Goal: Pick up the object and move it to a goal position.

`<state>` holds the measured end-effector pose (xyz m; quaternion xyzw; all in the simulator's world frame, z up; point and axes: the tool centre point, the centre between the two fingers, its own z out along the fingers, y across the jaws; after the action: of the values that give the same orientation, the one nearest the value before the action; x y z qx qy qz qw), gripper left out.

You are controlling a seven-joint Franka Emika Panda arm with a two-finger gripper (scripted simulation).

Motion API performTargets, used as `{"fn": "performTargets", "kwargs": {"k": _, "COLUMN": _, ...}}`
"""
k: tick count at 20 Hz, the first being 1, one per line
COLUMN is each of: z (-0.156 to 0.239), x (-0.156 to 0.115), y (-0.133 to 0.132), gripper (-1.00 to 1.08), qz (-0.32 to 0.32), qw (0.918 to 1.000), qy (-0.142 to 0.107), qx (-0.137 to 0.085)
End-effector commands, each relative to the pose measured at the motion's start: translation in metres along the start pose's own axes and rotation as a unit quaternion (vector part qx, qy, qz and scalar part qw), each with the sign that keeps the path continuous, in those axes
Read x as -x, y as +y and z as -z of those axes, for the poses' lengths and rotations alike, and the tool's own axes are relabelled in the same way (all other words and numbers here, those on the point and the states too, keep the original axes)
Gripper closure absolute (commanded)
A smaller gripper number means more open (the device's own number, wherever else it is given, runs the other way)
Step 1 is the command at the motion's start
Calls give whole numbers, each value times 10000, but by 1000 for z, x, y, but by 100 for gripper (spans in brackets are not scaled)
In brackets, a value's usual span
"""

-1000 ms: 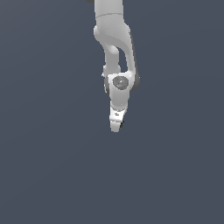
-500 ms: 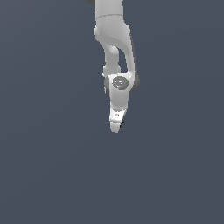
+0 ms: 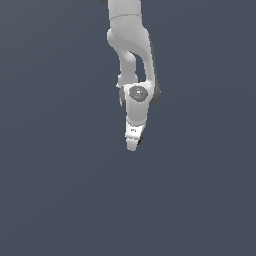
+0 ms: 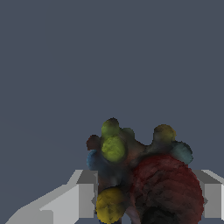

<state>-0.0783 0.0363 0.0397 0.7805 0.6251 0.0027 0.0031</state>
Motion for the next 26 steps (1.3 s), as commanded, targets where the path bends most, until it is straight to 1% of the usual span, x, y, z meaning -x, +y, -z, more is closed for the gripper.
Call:
{"fn": "performTargets", "kwargs": {"k": 1, "z": 7, "x": -2, "y": -1, "gripper": 108, "qz": 3, "qw": 10000, "qy": -1, "qx": 9}}
{"fn": "performTargets", "kwargs": {"k": 6, "z": 30, "x": -9, "y": -6, "gripper": 108, "qz": 5, "qw": 10000, "qy": -3, "qx": 7}}
{"fn": "performTargets", "kwargs": {"k": 11, "z": 66, "x": -21, "y": -14, "gripper": 108, "qz": 11, "qw": 10000, "qy": -9, "qx": 0}}
{"fn": "performTargets", "kwargs": {"k": 26, "z": 220, "x": -71, "y": -47, "gripper": 108, "qz": 24, "qw": 10000, "qy": 2, "qx": -24}}
